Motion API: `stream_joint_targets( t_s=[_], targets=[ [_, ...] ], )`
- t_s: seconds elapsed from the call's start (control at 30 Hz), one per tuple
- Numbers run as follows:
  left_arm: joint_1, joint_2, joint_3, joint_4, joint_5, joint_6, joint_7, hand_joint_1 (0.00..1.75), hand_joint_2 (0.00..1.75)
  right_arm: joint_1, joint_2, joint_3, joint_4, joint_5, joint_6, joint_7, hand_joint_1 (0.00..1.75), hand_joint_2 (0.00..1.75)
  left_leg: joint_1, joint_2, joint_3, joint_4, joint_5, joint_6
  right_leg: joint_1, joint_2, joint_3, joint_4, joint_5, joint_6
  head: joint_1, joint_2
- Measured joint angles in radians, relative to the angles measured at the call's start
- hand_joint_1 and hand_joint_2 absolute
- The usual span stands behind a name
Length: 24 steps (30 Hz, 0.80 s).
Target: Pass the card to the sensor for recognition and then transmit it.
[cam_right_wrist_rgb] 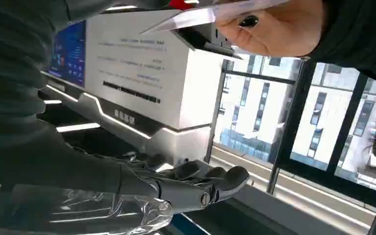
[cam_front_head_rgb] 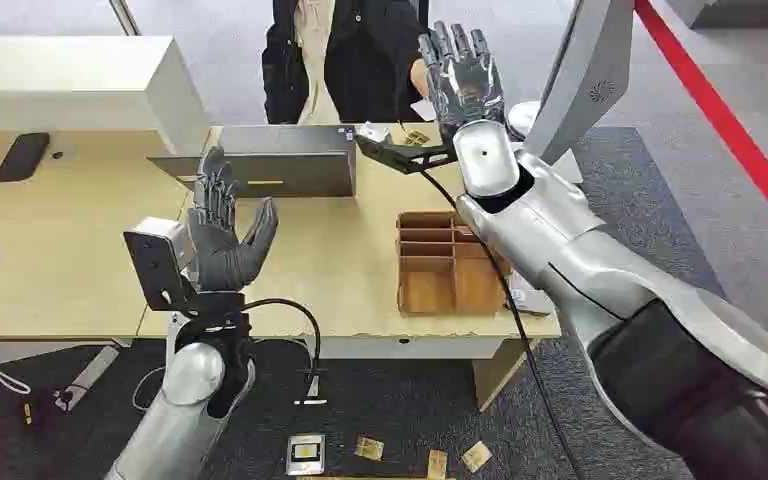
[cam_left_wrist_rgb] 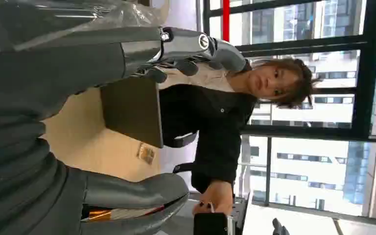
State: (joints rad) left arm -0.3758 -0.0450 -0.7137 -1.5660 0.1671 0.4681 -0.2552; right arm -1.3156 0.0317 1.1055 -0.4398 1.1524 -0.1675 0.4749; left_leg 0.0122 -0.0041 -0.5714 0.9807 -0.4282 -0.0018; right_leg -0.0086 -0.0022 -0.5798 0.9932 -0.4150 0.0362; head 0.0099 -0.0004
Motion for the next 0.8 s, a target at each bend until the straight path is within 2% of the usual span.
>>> stream_joint_targets(
  t_s=[0.27, 0.3, 0.8],
  targets=[
    [0.003, 0.0, -0.002, 0.0, 0.0, -0.007, 0.003, 0.0, 1.75, 0.0, -0.006, 0.006, 0.03, -0.004, 0.002, 0.001, 0.0, 1.75, 0.0, 0.0, 0.001, 0.0, 0.0, 0.0, 0.0, 0.0, 0.0, 0.0, 0.0, 0.0, 0.0, 0.0],
    [0.002, 0.0, -0.004, 0.0, 0.001, -0.008, 0.003, 0.0, 1.75, 0.0, -0.008, 0.007, 0.034, -0.004, 0.002, 0.001, 1.75, 1.75, 0.0, 0.0, 0.001, 0.0, 0.0, 0.0, 0.0, 0.0, 0.0, 0.0, 0.0, 0.0, 0.0, 0.0],
    [-0.024, 0.005, -0.048, 0.001, 0.034, -0.02, 0.01, 0.0, 1.75, 0.0, -0.042, 0.008, 0.053, -0.023, -0.019, -0.002, 1.75, 1.75, 0.0, 0.001, 0.001, 0.0, 0.0, 0.0, 0.0, 0.001, 0.0, 0.0, 0.0, 0.0, 0.0, 0.0]
  ],
)
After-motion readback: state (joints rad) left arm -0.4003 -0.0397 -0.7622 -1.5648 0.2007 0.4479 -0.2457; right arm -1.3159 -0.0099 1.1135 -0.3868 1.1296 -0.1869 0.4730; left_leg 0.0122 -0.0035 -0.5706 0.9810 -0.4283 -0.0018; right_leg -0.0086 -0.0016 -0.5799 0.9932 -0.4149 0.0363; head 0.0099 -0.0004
